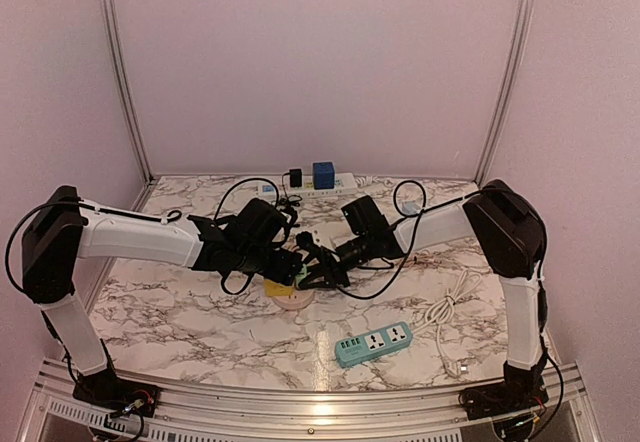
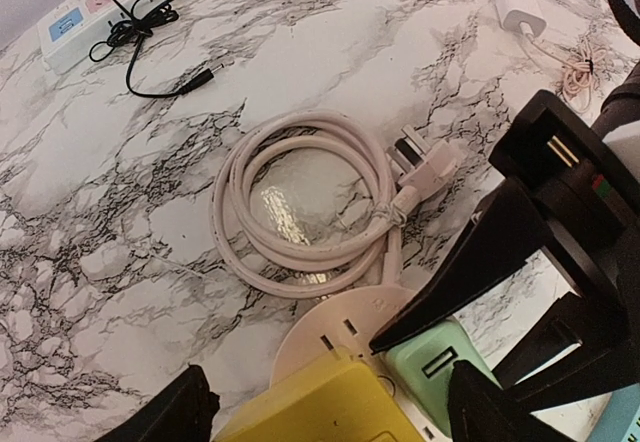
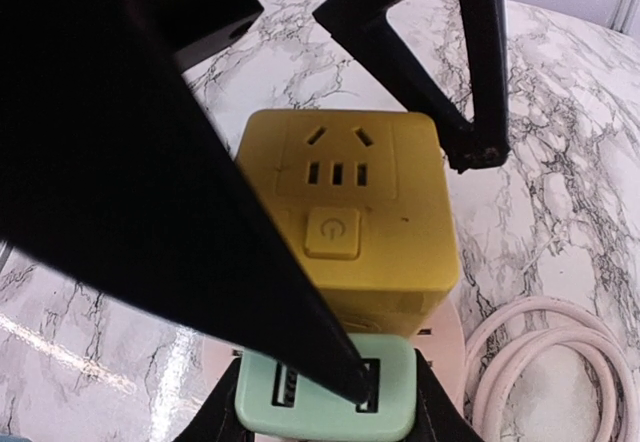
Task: Insert the plug
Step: Insert the plug into the socket slot.
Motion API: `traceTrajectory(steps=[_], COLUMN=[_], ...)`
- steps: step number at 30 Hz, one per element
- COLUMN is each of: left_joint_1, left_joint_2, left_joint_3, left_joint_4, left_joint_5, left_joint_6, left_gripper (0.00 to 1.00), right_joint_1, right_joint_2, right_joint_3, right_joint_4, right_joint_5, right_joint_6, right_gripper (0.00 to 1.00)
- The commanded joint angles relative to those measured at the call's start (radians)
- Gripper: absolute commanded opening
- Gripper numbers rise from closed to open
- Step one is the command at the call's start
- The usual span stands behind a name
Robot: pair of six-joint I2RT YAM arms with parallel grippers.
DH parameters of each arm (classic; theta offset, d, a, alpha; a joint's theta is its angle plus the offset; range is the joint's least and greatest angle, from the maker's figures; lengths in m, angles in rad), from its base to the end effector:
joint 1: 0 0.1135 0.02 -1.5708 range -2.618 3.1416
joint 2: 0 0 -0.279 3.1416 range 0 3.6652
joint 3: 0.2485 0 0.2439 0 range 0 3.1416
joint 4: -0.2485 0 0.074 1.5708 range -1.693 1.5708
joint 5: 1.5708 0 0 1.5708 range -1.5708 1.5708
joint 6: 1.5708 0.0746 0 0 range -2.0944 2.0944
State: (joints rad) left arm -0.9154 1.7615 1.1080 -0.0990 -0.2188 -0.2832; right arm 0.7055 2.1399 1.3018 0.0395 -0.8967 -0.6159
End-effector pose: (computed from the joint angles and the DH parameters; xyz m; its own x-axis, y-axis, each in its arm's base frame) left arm 0.2592 -0.3106 0.1910 -0.5892 0.3189 -0.7424 0.5340 0.8433 -0.0615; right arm 0.3103 0.3408 0.1265 0.0284 -0.4495 -0.8928 -0.9842 -0.1690 0.0538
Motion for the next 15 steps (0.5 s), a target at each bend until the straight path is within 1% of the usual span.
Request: traceTrajectory(steps=[1,6,12,15], left_joint_1=[-0.016,-0.016,-0.016,-0.016], left_joint_2=[0.059,0.059,0.059,0.059], left_joint_3=[-0.039,-0.043,-0.048,-0.048], left_joint_4=[-0.072,-0.070,-0.067,-0.067], left_joint_5=[0.086,0.088,0.088,0.088], left_joint_6=[0.024,0.021,0.021,0.021], left_gripper=[0.82,0.82,0.82,0.81], right_joint_1=[-0.001,0.000,0.000,0.001], right_joint_2=[0.028,-0.011,-0.055,-0.080], right_joint_3=[-0.024,0.015,0.049,0.055], right_joint_4=[-0.062,-0.097,-0.122,-0.120], right_joint_5=[0.082,0.104,0.116,0.118], right_joint_6=[0.029,0.046,0.076,0.084], right_gripper=[0.29,0.47,0.61,0.65])
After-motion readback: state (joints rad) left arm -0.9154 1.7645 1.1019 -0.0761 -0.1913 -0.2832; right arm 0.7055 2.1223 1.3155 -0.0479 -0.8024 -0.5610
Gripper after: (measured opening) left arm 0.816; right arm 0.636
